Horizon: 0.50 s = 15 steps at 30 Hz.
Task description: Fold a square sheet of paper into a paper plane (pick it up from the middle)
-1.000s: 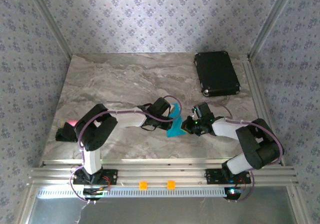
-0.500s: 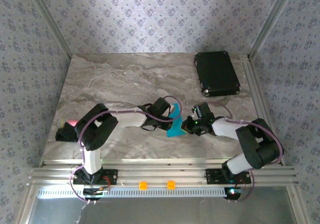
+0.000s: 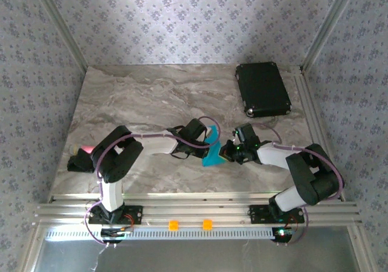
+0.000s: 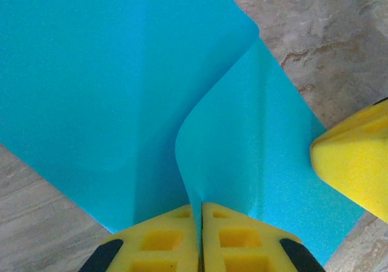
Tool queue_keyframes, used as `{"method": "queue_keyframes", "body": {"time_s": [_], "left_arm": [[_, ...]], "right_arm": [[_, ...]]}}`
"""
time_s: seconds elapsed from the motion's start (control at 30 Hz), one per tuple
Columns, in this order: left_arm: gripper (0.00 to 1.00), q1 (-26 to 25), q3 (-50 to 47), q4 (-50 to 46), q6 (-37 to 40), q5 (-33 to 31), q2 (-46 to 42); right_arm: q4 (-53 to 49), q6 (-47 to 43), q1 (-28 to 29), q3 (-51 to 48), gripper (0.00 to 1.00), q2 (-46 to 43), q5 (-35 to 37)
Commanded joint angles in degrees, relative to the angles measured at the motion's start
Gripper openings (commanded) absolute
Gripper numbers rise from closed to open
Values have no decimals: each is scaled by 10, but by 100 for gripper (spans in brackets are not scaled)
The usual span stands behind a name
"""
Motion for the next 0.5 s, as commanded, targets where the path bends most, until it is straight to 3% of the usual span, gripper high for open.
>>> {"method": "queue_keyframes", "body": {"time_s": [0.0, 0.47], "left_arm": [[8, 5, -12, -11, 9, -7, 20], [8, 5, -12, -7, 6, -5, 26]], "right_arm": [[30, 20, 6, 28, 0, 7, -17], [89, 50, 14, 60, 0, 71, -29]]}}
